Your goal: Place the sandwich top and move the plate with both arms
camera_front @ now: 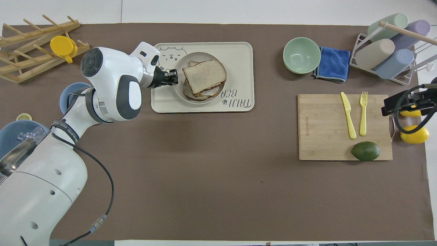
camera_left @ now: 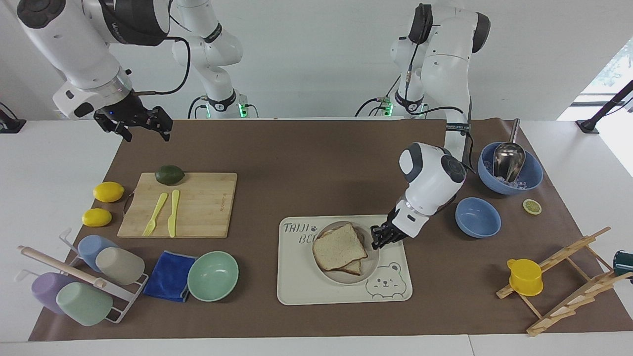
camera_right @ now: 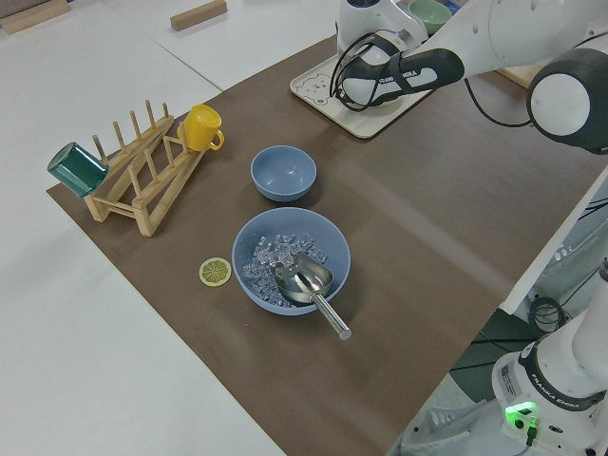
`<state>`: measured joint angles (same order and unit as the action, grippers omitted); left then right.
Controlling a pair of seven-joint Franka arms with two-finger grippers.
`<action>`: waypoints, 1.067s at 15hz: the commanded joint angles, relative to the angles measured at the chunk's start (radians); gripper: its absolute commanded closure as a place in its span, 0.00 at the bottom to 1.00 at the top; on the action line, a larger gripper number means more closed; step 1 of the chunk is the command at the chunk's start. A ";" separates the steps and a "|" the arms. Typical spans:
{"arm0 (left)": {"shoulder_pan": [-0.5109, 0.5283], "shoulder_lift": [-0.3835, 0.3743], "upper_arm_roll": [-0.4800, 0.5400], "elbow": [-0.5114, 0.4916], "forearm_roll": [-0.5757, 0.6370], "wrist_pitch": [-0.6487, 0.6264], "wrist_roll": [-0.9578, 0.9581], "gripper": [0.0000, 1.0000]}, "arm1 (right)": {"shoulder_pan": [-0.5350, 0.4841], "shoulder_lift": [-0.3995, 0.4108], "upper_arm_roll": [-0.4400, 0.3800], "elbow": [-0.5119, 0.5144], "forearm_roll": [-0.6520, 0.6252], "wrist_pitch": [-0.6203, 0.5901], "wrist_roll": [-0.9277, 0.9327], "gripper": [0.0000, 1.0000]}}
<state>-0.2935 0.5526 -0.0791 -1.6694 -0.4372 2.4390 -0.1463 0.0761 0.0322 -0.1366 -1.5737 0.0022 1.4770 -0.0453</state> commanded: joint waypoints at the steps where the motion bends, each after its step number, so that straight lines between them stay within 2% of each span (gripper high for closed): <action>1: 0.002 -0.019 0.004 -0.012 -0.011 -0.004 0.033 0.00 | -0.007 -0.017 0.005 -0.014 0.007 0.002 0.010 0.00; 5: 0.016 -0.025 0.005 0.026 0.064 -0.082 0.033 0.00 | -0.007 -0.017 0.005 -0.014 0.009 0.002 0.010 0.00; 7: 0.037 -0.052 0.015 0.040 0.077 -0.141 0.033 0.00 | -0.007 -0.017 0.005 -0.014 0.009 0.002 0.010 0.00; 12: 0.040 -0.198 0.074 0.039 0.176 -0.322 0.027 0.00 | -0.007 -0.017 0.005 -0.014 0.009 0.000 0.010 0.00; 16: 0.042 -0.330 0.099 0.037 0.328 -0.529 0.024 0.00 | -0.007 -0.017 0.005 -0.014 0.007 0.002 0.010 0.00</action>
<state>-0.2528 0.2976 0.0160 -1.6118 -0.1762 2.0041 -0.1255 0.0761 0.0322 -0.1366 -1.5737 0.0022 1.4770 -0.0453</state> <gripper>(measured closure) 0.000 0.000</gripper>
